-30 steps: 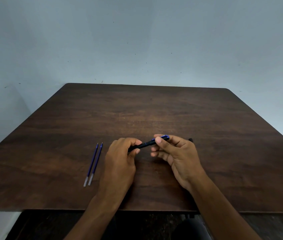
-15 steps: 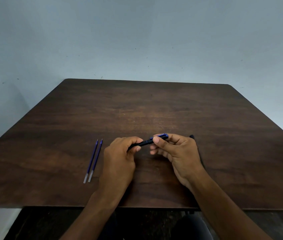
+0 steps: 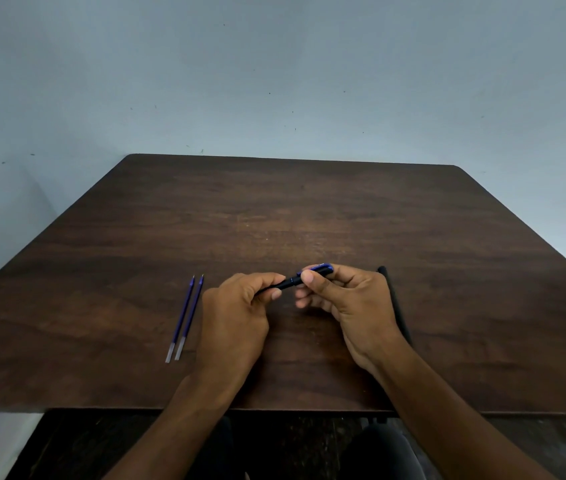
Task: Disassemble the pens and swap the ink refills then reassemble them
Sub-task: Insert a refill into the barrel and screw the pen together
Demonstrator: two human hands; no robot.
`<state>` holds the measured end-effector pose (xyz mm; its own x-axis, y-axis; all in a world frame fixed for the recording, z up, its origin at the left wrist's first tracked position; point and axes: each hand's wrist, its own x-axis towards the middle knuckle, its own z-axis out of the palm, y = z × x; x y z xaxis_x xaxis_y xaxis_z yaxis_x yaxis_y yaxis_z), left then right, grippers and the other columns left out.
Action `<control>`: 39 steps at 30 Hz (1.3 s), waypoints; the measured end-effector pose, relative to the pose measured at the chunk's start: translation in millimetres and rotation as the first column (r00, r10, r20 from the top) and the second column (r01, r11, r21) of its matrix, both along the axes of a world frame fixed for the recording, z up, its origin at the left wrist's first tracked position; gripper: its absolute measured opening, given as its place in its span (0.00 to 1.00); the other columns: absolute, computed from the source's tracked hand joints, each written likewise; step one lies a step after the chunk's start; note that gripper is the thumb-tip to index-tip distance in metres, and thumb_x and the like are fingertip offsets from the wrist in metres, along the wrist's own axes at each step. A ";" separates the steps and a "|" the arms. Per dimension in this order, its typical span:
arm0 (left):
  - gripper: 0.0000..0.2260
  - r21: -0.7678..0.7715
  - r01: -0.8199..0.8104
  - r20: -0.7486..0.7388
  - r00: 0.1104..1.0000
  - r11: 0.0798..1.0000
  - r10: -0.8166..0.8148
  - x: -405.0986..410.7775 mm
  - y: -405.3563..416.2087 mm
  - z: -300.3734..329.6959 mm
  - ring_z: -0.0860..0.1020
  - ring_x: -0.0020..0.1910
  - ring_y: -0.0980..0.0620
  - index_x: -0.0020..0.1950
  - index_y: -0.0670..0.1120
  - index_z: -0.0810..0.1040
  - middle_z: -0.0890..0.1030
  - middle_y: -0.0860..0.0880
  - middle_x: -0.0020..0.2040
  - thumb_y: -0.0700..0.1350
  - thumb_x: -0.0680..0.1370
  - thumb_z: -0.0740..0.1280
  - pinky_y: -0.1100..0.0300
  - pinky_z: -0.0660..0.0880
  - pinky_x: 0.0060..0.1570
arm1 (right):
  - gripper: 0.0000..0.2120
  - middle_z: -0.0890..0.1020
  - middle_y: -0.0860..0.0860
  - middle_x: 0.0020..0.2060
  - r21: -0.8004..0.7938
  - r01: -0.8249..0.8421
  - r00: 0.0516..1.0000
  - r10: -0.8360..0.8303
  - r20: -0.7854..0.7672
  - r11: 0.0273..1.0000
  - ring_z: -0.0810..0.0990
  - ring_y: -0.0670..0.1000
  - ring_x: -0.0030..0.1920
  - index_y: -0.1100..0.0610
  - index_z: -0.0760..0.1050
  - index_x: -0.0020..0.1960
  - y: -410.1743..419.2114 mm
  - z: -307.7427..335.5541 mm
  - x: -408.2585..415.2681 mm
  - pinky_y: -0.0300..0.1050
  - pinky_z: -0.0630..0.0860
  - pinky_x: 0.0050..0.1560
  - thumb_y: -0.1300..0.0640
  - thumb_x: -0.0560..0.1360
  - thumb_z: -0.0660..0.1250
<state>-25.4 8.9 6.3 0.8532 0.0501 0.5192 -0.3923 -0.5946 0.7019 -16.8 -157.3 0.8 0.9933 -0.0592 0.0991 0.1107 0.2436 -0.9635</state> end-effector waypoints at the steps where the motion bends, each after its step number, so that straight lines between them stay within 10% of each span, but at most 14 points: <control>1: 0.12 -0.002 -0.002 -0.003 1.000 1.000 0.002 0.0 -0.5 0.2 0.80 0.43 0.64 0.53 0.48 0.86 0.86 0.52 0.45 0.35 0.74 0.74 0.79 0.70 0.49 | 0.12 0.87 0.61 0.39 0.001 0.008 1.000 -0.008 0.005 1.000 0.86 0.60 0.39 0.60 0.86 0.47 0.7 -0.2 -0.2 0.56 0.85 0.47 0.54 0.69 0.77; 16: 0.09 0.241 0.109 0.108 0.985 0.965 -0.138 -13.6 -6.8 8.8 0.80 0.41 0.55 0.56 0.50 0.85 0.85 0.53 0.43 0.48 0.78 0.70 0.62 0.74 0.41 | 0.08 0.84 0.57 0.37 0.210 0.034 0.989 -0.003 -0.149 0.977 0.83 0.53 0.39 0.64 0.84 0.53 -3.5 9.5 -0.5 0.45 0.81 0.39 0.61 0.78 0.70; 20: 0.07 0.176 0.111 0.054 0.991 0.978 -0.122 -10.5 -2.8 7.2 0.81 0.44 0.57 0.53 0.48 0.86 0.86 0.54 0.45 0.47 0.78 0.71 0.63 0.76 0.46 | 0.07 0.87 0.51 0.35 -0.139 0.084 0.982 -0.106 -0.159 0.987 0.85 0.47 0.39 0.58 0.87 0.48 -11.0 20.7 -8.5 0.44 0.80 0.45 0.55 0.74 0.76; 28: 0.06 0.119 0.114 0.000 0.993 0.986 -0.115 -4.3 -3.7 4.2 0.80 0.41 0.61 0.45 0.49 0.86 0.85 0.57 0.40 0.47 0.78 0.70 0.73 0.72 0.44 | 0.10 0.83 0.45 0.27 -0.805 0.308 0.900 -0.429 0.075 0.507 0.81 0.40 0.28 0.54 0.86 0.35 -53.5 54.4 -19.0 0.29 0.70 0.24 0.48 0.67 0.81; 35: 0.14 0.202 0.131 0.018 0.990 0.971 -0.138 -3.1 -5.3 0.9 0.79 0.37 0.53 0.42 0.46 0.84 0.83 0.51 0.35 0.53 0.78 0.64 0.54 0.76 0.43 | 0.10 0.83 0.54 0.40 -0.951 0.196 0.867 -0.495 0.055 0.237 0.83 0.54 0.40 0.58 0.82 0.46 -41.8 32.5 -22.0 0.51 0.83 0.42 0.50 0.75 0.73; 39: 0.11 0.201 0.134 0.008 0.990 0.970 -0.139 -3.2 -5.6 1.1 0.79 0.38 0.51 0.42 0.45 0.84 0.83 0.50 0.36 0.49 0.80 0.67 0.50 0.76 0.42 | 0.11 0.76 0.50 0.37 -0.969 0.228 0.853 -0.501 0.150 0.099 0.78 0.51 0.37 0.58 0.78 0.45 -34.1 26.3 -23.7 0.44 0.72 0.33 0.50 0.77 0.71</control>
<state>-28.6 3.3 7.5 0.8332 -0.1724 0.5254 -0.4932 -0.6614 0.5651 -40.5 -191.4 27.1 0.8800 -0.4180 0.2256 -0.3030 -0.8598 -0.4111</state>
